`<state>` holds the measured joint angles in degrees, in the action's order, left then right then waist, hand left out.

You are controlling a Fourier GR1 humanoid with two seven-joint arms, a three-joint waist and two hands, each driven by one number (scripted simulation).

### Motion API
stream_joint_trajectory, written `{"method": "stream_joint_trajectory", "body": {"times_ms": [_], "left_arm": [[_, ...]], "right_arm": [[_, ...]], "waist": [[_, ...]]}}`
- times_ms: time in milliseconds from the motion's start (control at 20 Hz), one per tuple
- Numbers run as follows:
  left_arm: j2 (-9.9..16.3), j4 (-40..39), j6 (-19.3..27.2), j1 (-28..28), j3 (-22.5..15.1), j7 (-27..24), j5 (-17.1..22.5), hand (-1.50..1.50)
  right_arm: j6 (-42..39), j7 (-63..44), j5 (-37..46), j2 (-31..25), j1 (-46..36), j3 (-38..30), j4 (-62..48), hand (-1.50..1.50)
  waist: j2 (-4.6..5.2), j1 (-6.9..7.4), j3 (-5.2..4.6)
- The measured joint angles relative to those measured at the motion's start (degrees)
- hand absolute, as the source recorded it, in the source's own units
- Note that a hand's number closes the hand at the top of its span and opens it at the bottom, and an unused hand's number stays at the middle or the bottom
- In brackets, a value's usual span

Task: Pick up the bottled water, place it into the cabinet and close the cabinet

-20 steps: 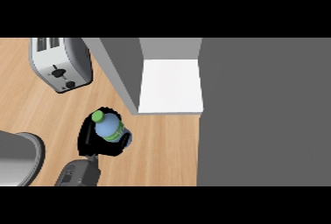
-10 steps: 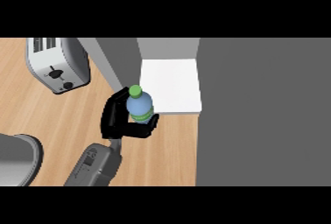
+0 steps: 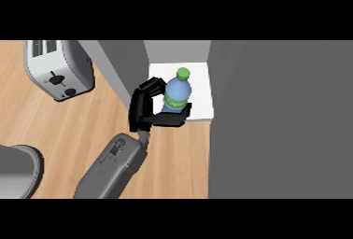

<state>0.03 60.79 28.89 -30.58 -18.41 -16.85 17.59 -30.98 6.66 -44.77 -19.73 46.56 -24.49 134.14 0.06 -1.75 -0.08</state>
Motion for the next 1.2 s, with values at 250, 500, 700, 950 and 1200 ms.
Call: {"method": "stream_joint_trajectory", "body": {"times_ms": [250, 500, 700, 950, 1200], "left_arm": [[-0.01, -8.22, 2.64, -7.17, 0.62, 1.31, 1.21, 1.50], [-0.02, -16.18, 2.54, -12.09, 1.42, -0.86, 4.73, 1.50], [-0.02, -22.41, 2.34, -16.46, 2.70, -2.70, 6.79, 1.50], [0.21, -30.25, 2.27, -22.49, 5.29, -5.40, 7.67, 1.50], [0.07, -37.52, 3.46, -26.96, 6.32, -8.89, 7.80, 1.50]], "right_arm": [[-0.19, -0.70, -0.67, 0.31, -0.10, 0.51, -0.10, -1.50], [-0.24, -1.15, -1.49, -0.14, -0.72, 0.01, -0.20, -1.50], [-0.97, -1.11, -2.11, 0.13, -0.06, 0.06, -0.23, -1.50], [-2.98, -0.35, -2.73, 0.74, 0.76, -0.17, -0.49, -1.50], [-3.06, -0.62, -3.20, 0.24, -0.70, 0.18, -0.85, -1.50]], "waist": [[0.14, -0.30, -0.01], [0.30, -0.71, -0.03], [0.39, -1.09, -0.03], [0.57, -1.61, -0.03], [0.90, -2.08, -0.02]]}}
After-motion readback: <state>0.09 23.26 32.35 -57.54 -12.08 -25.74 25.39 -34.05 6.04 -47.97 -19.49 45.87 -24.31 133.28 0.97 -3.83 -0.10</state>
